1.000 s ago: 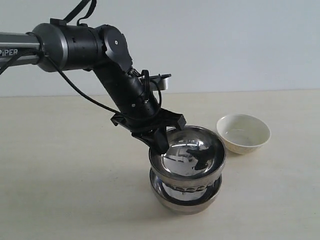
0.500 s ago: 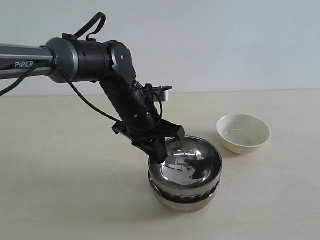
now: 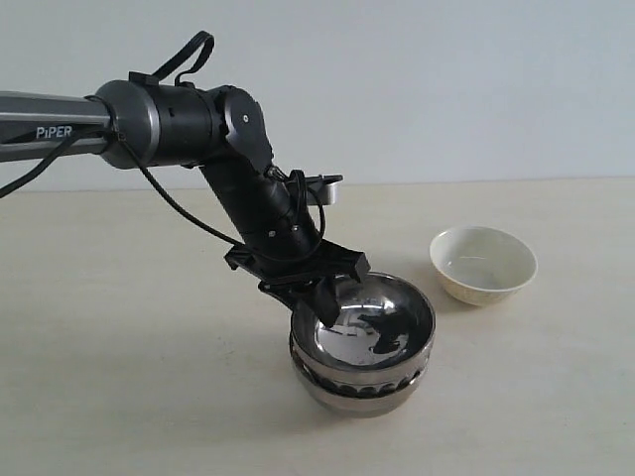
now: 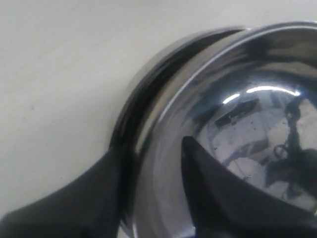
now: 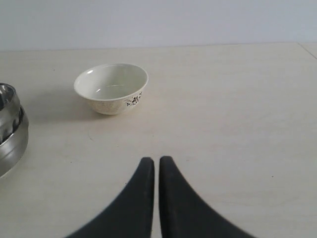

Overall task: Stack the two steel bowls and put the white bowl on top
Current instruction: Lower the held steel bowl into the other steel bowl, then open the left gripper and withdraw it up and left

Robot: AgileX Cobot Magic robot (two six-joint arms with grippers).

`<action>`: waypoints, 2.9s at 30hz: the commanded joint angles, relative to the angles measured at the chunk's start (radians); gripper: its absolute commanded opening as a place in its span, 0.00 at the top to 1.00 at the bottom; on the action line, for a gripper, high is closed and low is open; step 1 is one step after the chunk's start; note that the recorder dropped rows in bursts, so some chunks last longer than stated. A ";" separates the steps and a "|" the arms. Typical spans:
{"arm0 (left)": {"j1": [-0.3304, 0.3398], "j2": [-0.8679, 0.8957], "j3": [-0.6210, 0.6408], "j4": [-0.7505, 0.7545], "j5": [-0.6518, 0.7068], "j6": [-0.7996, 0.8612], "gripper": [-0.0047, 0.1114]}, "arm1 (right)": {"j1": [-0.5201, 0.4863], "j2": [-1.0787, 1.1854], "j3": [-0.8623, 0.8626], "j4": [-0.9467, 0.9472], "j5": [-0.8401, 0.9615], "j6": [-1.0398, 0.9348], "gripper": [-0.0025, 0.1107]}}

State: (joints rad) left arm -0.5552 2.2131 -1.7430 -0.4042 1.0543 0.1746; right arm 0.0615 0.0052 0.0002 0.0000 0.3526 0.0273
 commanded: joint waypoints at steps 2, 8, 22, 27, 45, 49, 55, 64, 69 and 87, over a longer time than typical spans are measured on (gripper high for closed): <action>-0.004 -0.005 -0.008 0.002 -0.011 -0.019 0.50 | -0.002 -0.005 0.000 0.000 -0.011 -0.004 0.98; -0.004 -0.005 -0.008 0.002 -0.009 -0.019 0.49 | -0.002 -0.005 0.000 0.000 -0.011 -0.004 0.98; -0.004 -0.104 -0.008 -0.003 -0.011 -0.026 0.49 | -0.002 -0.005 0.000 0.000 -0.011 -0.004 0.98; -0.004 -0.116 -0.008 -0.001 0.001 -0.026 0.49 | -0.002 -0.005 0.000 0.000 -0.011 -0.004 0.98; -0.004 -0.054 -0.008 0.110 0.011 -0.057 0.81 | -0.002 -0.005 0.000 0.000 -0.009 -0.004 0.98; -0.004 -0.071 -0.008 0.136 0.027 -0.057 0.82 | -0.002 -0.005 0.000 0.000 -0.011 -0.004 0.98; -0.004 -0.077 -0.008 0.185 0.061 -0.082 0.82 | -0.002 -0.005 0.000 0.000 -0.011 -0.004 0.98; -0.004 -0.077 -0.008 0.193 0.055 -0.093 0.88 | -0.002 -0.005 0.000 0.000 -0.011 -0.004 0.98; -0.004 -0.077 -0.008 0.193 0.044 -0.093 0.88 | -0.002 -0.005 0.000 0.000 -0.011 -0.004 0.98; 0.000 -0.173 -0.008 0.270 0.029 -0.111 0.62 | -0.002 -0.005 0.000 0.000 -0.011 -0.004 0.98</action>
State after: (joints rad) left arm -0.5569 2.0670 -1.7430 -0.1671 1.0768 0.0854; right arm 0.0615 0.0052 0.0002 0.0000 0.3526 0.0273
